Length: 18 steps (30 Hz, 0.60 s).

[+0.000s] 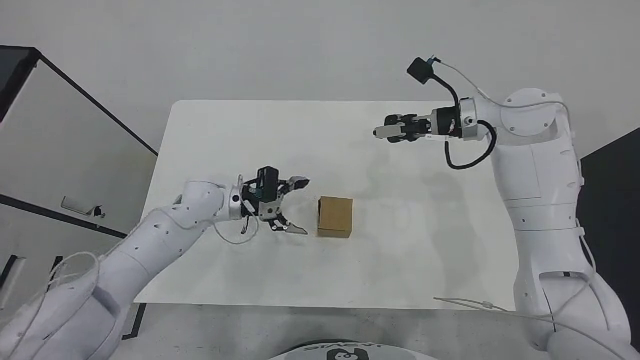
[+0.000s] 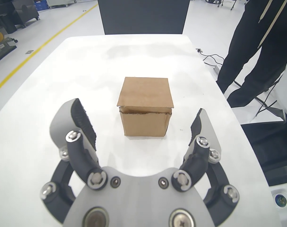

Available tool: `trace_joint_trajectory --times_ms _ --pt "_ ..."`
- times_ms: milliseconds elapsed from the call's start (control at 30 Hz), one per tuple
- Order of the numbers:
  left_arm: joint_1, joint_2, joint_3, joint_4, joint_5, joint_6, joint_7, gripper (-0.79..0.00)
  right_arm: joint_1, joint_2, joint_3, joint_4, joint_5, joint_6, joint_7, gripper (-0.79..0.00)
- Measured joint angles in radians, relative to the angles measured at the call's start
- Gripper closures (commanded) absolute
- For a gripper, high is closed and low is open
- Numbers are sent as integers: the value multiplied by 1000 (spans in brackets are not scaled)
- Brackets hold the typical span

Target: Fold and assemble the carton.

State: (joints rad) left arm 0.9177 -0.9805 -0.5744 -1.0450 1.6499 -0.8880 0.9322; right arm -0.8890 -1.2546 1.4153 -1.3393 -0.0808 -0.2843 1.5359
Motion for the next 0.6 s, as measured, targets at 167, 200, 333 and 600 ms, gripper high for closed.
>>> trace_joint_trajectory --times_ms 167,200,333,600 --pt "45 81 -61 -125 -21 -27 -27 -785 0 0 0 0 0 0 0 -785" --pt "58 100 -78 -152 -29 -34 -34 -785 0 0 0 0 0 0 0 -785" --pt "102 156 -136 -227 -58 -51 -51 -785 0 0 0 0 0 0 0 -785" --pt "195 248 -259 -357 -110 -74 -75 -785 0 0 0 0 0 0 0 -785"
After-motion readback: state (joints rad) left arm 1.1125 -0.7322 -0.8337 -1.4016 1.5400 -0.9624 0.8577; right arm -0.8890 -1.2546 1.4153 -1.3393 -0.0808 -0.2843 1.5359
